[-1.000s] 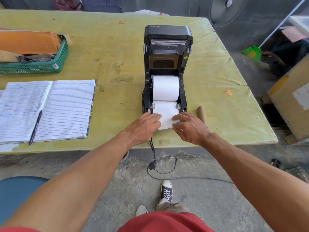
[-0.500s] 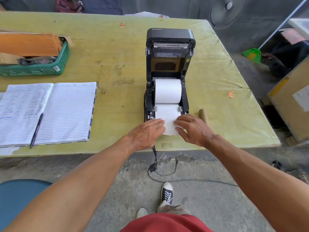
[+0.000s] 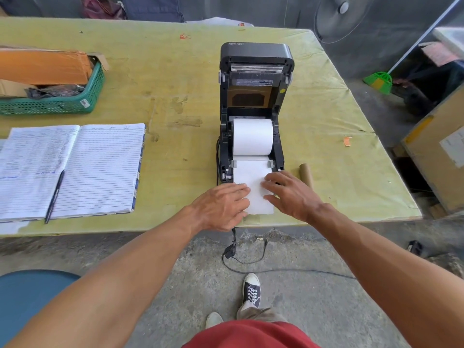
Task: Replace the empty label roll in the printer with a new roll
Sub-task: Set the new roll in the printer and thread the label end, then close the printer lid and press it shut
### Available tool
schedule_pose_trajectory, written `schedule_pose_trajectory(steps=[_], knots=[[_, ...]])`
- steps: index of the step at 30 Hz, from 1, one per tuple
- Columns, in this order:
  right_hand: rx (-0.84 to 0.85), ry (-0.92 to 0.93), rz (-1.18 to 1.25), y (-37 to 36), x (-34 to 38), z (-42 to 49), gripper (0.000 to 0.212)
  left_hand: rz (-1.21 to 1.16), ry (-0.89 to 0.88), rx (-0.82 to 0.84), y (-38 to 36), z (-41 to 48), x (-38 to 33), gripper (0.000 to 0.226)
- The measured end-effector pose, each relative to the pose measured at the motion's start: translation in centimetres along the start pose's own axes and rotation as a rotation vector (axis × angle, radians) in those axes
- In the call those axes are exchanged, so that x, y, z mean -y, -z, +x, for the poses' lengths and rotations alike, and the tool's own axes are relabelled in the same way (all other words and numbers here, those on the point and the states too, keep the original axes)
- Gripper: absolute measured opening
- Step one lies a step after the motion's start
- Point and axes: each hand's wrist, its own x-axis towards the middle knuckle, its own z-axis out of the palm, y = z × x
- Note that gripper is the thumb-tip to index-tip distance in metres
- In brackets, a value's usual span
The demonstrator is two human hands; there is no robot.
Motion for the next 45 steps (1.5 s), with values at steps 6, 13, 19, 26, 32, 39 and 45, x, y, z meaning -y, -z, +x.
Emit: schedule_pose_trajectory(steps=[6, 13, 19, 26, 32, 39, 45], knots=[[-0.030, -0.004, 0.042, -0.2, -0.2, 0.6, 0.014, -0.013, 0.239, -0.158, 0.8, 1.8, 0.3, 0.011], [0.002, 0.034, 0.005, -0.1, -0.4, 1.7, 0.005, 0.079, 0.310, -0.125, 0.4, 2.6, 0.6, 0.024], [-0.086, 0.018, 0.137, 1.6, -1.3, 2.1, 0.020, -0.024, 0.210, -0.227, 2.0, 3.3, 2.2, 0.011], [-0.486, -0.571, 0.404, 7.0, -6.0, 9.2, 0.025, -0.160, 0.817, -0.794, 8.4, 9.8, 7.5, 0.016], [-0.567, -1.086, 1.007, 12.7, -8.8, 17.1, 0.072, -0.782, 1.448, -0.812, 14.8, 15.7, 12.0, 0.066], [-0.197, -1.095, 1.201, 15.5, -7.5, 20.6, 0.071, -1.341, 1.449, -0.511, 17.9, 17.7, 13.0, 0.095], [-0.026, -1.128, 1.026, 17.1, -6.5, 19.9, 0.062, -1.217, 1.459, -0.341, 18.8, 17.9, 11.8, 0.088]])
